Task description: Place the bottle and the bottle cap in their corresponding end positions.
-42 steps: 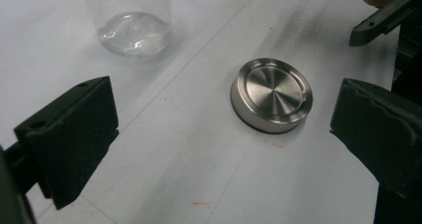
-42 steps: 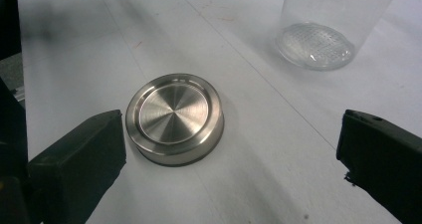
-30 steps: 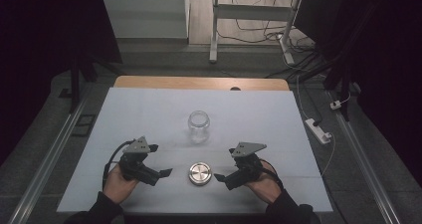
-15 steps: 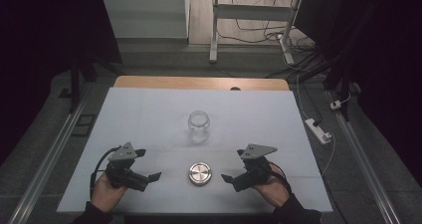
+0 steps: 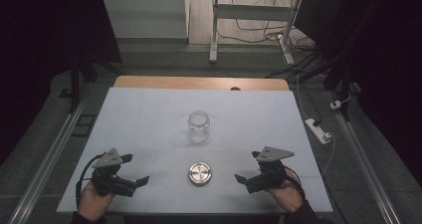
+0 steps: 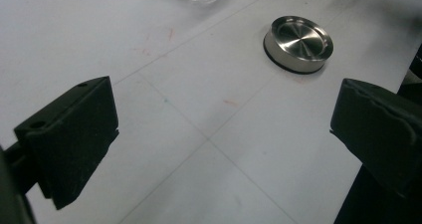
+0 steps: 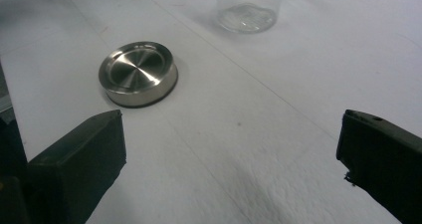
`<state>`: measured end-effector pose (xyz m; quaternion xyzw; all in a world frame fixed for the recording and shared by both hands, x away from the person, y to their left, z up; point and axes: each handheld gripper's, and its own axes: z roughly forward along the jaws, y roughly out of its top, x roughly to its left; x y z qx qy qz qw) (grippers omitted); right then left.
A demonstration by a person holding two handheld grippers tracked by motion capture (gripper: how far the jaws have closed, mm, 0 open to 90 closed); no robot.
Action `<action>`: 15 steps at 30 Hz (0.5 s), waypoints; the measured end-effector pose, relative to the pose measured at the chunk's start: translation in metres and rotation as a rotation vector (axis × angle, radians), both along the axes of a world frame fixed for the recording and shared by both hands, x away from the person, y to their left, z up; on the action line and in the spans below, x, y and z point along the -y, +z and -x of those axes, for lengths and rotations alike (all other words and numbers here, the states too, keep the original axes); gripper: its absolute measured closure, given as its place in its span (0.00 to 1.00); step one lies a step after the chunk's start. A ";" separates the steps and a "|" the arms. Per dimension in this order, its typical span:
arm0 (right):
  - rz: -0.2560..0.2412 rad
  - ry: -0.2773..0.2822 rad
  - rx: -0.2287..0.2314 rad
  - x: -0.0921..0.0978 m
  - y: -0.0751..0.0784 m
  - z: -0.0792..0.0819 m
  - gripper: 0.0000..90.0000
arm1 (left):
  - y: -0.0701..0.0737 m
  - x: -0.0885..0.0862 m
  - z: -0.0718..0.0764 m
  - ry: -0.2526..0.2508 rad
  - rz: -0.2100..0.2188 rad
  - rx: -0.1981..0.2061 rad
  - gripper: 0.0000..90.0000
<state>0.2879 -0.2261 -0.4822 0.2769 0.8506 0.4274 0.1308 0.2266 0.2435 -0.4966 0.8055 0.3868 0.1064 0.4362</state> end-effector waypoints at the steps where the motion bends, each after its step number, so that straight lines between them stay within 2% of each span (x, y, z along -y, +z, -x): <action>1: -0.001 -0.007 0.000 0.003 0.000 0.001 0.00 | 0.000 -0.001 0.001 0.005 -0.002 0.000 0.00; 15: -0.002 -0.101 0.013 0.035 0.000 0.012 0.00 | -0.004 -0.025 0.021 0.081 -0.001 -0.005 0.00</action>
